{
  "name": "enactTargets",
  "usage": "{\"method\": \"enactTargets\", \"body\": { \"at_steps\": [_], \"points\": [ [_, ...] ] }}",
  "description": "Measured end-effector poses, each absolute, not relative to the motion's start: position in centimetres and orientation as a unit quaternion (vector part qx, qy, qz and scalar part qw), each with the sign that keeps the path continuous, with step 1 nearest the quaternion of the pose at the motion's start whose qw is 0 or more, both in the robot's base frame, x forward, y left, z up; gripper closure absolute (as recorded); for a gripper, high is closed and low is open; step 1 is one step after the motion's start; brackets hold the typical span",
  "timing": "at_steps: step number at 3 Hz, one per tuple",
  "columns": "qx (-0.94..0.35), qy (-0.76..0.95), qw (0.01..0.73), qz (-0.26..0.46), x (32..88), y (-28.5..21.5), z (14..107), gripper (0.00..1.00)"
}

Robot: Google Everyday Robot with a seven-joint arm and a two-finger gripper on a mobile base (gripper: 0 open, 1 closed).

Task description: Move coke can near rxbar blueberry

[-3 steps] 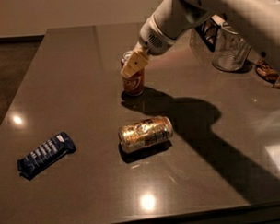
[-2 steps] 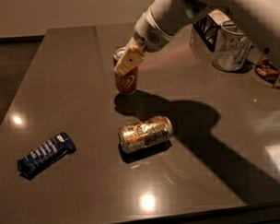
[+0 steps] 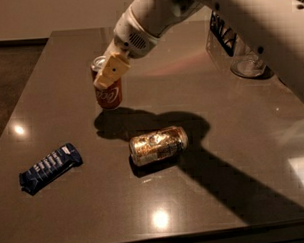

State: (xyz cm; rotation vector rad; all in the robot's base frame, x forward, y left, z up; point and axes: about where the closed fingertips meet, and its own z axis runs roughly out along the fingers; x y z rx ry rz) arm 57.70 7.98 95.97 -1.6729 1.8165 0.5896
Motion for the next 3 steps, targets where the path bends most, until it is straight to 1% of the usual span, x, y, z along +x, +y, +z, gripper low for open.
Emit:
{"method": "enactTargets", "body": {
  "at_steps": [2, 3],
  "points": [
    [-0.685, 0.631, 0.270, 0.242, 53.7, 13.0, 94.1, 1.00],
    [-0.703, 0.615, 0.261, 0.244, 52.4, 14.6, 93.0, 0.81]
  ]
}}
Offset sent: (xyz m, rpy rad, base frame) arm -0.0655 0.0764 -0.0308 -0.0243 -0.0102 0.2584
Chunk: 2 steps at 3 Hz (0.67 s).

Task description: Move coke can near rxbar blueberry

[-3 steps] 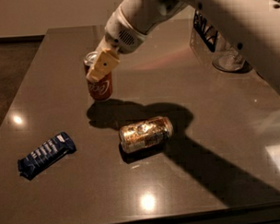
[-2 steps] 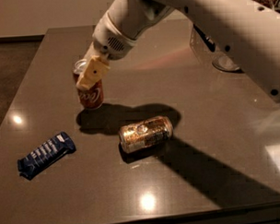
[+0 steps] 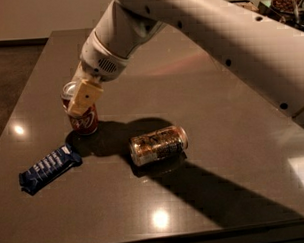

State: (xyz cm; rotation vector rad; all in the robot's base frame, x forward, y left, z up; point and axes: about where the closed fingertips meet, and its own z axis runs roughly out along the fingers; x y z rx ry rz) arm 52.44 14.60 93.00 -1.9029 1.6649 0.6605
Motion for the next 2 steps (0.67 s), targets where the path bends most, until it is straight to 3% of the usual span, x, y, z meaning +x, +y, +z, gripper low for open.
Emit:
{"method": "enactTargets", "body": {
  "at_steps": [2],
  "points": [
    [-0.716, 0.595, 0.260, 0.256, 51.34, 16.55, 92.02, 0.35]
  ]
}}
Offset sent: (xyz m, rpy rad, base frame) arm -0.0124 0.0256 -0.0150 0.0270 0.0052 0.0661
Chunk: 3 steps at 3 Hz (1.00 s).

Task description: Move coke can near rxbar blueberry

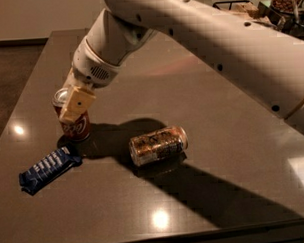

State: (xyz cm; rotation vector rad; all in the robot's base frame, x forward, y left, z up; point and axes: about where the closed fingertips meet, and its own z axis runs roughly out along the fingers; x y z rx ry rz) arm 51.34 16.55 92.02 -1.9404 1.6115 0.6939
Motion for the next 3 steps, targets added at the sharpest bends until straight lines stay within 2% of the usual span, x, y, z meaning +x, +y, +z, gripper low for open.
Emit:
{"method": "enactTargets", "body": {
  "at_steps": [1, 2, 3],
  "points": [
    [-0.715, 0.591, 0.260, 0.268, 51.09, 16.74, 91.51, 0.12],
    [-0.716, 0.591, 0.259, 0.267, 51.00, 16.86, 91.51, 0.00],
    [-0.716, 0.591, 0.259, 0.267, 51.00, 16.86, 91.51, 0.00]
  ]
}}
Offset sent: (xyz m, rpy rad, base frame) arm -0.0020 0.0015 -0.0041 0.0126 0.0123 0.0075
